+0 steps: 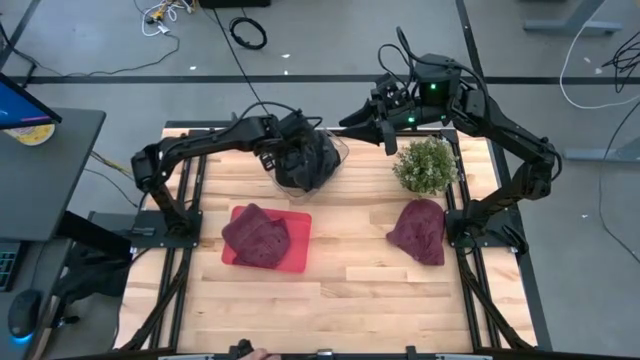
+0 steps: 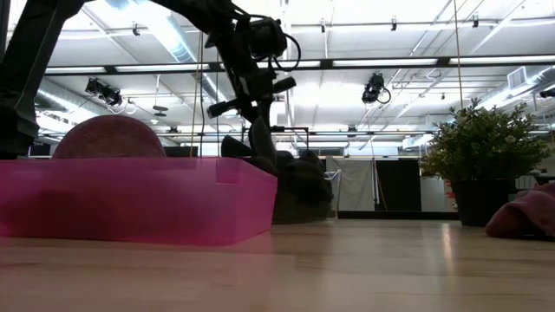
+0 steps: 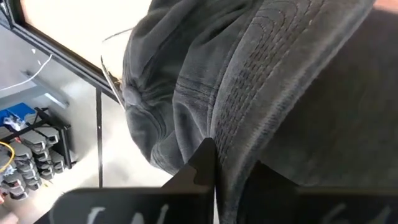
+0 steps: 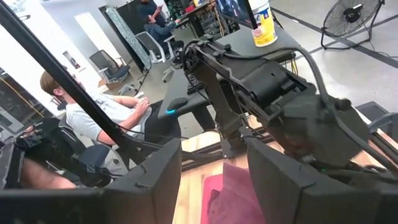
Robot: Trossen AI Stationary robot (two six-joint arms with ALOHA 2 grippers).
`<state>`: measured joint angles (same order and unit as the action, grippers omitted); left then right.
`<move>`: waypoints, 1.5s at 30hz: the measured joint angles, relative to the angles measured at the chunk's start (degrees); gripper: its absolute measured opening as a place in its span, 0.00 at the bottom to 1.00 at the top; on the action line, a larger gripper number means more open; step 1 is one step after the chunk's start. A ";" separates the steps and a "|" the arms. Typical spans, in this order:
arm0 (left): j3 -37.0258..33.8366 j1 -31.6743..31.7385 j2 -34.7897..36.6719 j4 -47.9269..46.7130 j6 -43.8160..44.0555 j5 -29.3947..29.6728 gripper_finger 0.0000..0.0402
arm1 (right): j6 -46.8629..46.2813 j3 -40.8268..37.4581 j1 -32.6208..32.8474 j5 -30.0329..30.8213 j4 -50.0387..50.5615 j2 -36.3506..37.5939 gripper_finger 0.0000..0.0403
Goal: Pick & Place hat
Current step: Put the black cap into the transparent bin
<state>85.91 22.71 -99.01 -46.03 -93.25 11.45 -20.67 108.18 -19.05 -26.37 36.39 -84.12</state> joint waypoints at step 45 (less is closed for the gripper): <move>-0.33 2.76 -4.85 6.64 14.49 -0.17 0.33 | 1.69 -0.04 0.00 6.01 -0.70 -0.02 0.46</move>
<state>85.58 25.46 -103.86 -39.38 -78.75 11.28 -18.98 108.14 -19.05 -20.36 35.68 -84.14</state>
